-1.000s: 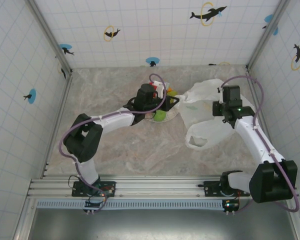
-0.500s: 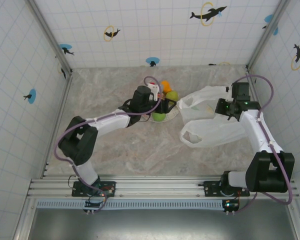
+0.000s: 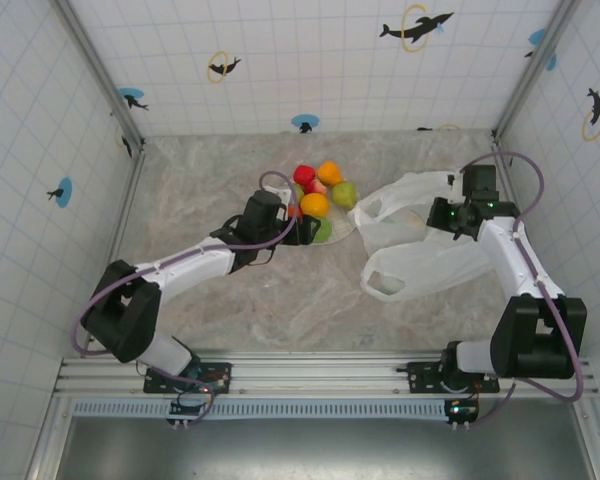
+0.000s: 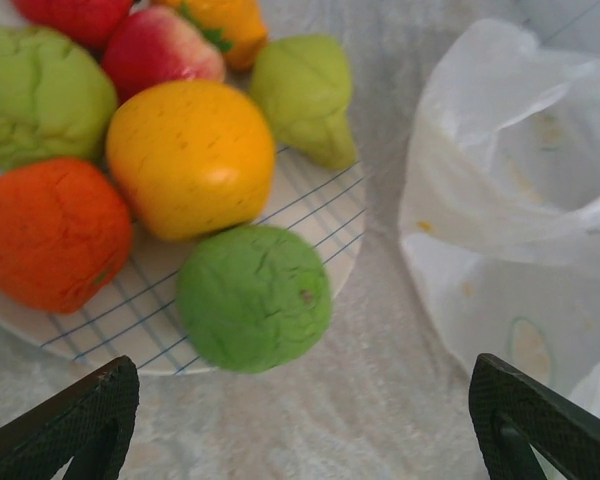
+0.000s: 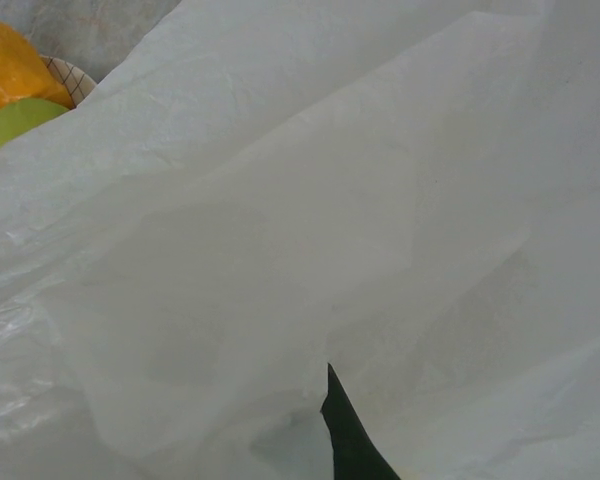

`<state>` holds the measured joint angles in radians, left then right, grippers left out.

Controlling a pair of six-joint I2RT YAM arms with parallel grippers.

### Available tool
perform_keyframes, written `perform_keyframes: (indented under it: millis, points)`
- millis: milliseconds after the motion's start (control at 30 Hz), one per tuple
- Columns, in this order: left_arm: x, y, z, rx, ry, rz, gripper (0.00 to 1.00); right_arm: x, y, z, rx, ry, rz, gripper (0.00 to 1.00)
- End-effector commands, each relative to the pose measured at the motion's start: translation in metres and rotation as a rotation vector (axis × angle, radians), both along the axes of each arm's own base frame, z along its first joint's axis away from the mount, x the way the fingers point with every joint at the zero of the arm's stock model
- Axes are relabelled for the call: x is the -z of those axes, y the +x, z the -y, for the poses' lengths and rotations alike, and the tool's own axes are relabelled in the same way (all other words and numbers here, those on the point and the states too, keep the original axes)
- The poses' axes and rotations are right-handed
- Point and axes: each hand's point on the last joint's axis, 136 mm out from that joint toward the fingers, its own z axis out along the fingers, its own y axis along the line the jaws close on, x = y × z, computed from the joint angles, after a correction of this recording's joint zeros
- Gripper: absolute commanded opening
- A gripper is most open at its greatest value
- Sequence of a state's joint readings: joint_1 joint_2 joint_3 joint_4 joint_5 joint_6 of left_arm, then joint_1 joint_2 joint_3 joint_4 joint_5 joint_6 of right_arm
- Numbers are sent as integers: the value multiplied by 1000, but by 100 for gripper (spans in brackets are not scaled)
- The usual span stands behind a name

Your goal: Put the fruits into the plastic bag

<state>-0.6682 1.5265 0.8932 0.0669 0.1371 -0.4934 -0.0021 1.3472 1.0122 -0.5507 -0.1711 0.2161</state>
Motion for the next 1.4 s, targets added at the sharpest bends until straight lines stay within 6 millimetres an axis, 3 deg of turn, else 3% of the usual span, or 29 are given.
perform_keyframes:
  millis: [0, 133, 433, 867, 1200, 1367]
  points:
    - [24, 4, -6, -10, 105, -34, 88, -7, 8, -5, -29, 23, 23, 0]
    - [41, 6, 5, 19, 135, -61, 90, -6, 10, -5, -29, 24, 26, 0]
    - [53, 28, 37, 56, 164, -55, 91, -5, 13, -8, -41, 38, 32, 0]
    - [77, 40, 47, 26, 228, -63, 90, 3, 9, -11, -43, 58, 34, 0]
    - [81, 41, 52, 31, 216, -67, 75, 5, 7, -11, -41, 63, 32, 0]
    - [66, 32, 49, 49, 185, -45, 64, 1, 5, -12, -43, 65, 30, 0]
